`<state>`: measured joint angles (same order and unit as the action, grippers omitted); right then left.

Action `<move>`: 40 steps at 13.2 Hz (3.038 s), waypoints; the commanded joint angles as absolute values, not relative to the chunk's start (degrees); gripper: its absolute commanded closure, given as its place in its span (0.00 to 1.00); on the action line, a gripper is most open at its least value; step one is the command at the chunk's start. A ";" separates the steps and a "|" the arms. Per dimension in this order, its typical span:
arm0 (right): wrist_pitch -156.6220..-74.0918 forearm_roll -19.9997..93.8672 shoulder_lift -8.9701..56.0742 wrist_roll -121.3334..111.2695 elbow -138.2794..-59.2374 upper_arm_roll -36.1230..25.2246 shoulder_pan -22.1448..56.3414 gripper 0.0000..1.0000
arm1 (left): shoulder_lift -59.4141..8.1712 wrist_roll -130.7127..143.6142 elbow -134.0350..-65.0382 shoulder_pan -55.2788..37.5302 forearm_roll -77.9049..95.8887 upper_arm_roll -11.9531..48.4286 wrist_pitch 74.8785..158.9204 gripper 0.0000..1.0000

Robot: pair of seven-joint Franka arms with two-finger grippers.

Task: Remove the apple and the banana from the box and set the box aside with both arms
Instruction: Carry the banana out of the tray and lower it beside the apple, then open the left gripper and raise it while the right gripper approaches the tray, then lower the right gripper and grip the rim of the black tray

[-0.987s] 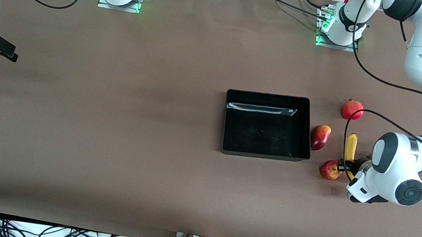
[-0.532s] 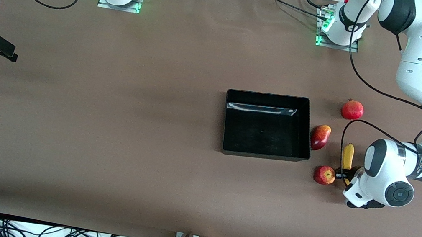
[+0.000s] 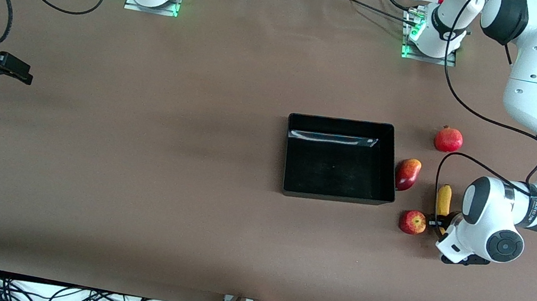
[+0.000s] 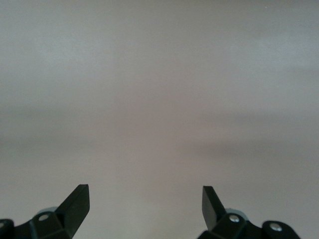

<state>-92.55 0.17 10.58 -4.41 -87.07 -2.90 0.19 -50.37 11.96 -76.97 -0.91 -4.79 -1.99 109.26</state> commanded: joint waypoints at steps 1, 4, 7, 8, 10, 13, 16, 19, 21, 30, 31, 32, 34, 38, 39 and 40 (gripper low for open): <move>-90.97 0.43 12.04 -3.43 -85.43 -2.90 0.62 0.00 | -51.15 11.87 -75.23 -0.79 -6.50 -1.76 108.98 0.22; -87.47 2.02 11.95 -4.04 -85.69 -2.73 1.49 0.00 | -48.53 11.34 -75.50 -0.79 -6.50 -1.84 107.59 0.00; -86.83 1.59 12.30 -4.66 -85.61 -2.72 1.50 0.00 | -40.81 7.48 -75.76 -1.58 -5.89 -2.37 102.41 0.00; -86.49 1.67 14.31 -4.31 -85.52 -2.72 1.58 0.00 | -38.52 7.38 -75.76 -1.67 -5.71 -2.37 100.04 0.00; -86.04 2.28 14.76 -3.52 -85.43 -2.72 2.54 0.00 | -33.08 6.68 -76.20 -2.90 -5.54 -2.29 95.29 0.00; -87.36 7.97 17.75 4.80 -85.08 -1.94 6.92 0.00 | -24.89 6.68 -78.05 -3.69 -2.22 -2.37 93.17 0.00; -101.46 10.11 22.31 19.73 -84.99 -1.32 16.05 0.00 | -19.18 6.68 -77.96 -4.74 -1.49 -3.42 91.76 0.00; -111.77 14.04 25.74 28.00 -84.99 -1.23 23.09 0.00 | -13.55 6.68 -78.13 -4.75 -1.41 -3.78 89.48 0.00; -118.61 16.00 27.76 36.25 -84.99 -1.14 29.41 0.00 | -9.77 6.77 -78.49 -5.53 -1.32 -4.48 88.77 0.00; -134.82 4.16 37.08 45.70 -85.25 -1.49 45.26 0.00 | -4.83 3.54 -79.27 -6.59 -0.35 -4.22 86.40 0.00; -135.09 2.56 37.61 45.88 -85.25 -1.58 46.22 0.00 | -4.83 1.78 -79.71 -6.59 -0.09 -4.22 86.40 0.00; -135.87 2.37 38.14 46.92 -85.25 -1.58 46.75 0.00 | -4.83 0.54 -80.33 -6.59 0.35 -4.22 86.40 0.00; -140.25 2.11 39.72 48.86 -85.34 -1.67 48.68 0.00 | -4.83 0.00 -80.86 -6.59 0.44 -4.13 86.40 0.00; -144.75 -0.70 43.68 49.39 -85.52 -3.78 51.06 0.25 | -4.83 -0.09 -81.56 -6.68 0.53 -3.96 86.48 0.00; -144.76 -0.62 43.77 49.57 -85.60 -3.78 51.06 0.49 | -4.83 0.00 -81.56 -6.68 1.05 -4.04 86.48 0.00; -144.76 -0.70 43.77 51.31 -85.78 -3.78 50.98 0.68 | -4.83 0.00 -81.48 -6.68 1.32 -4.04 86.48 0.00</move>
<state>-144.18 0.60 43.25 48.41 -86.50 -2.56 50.18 -5.93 1.26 -80.46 -6.44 -0.25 -3.65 86.44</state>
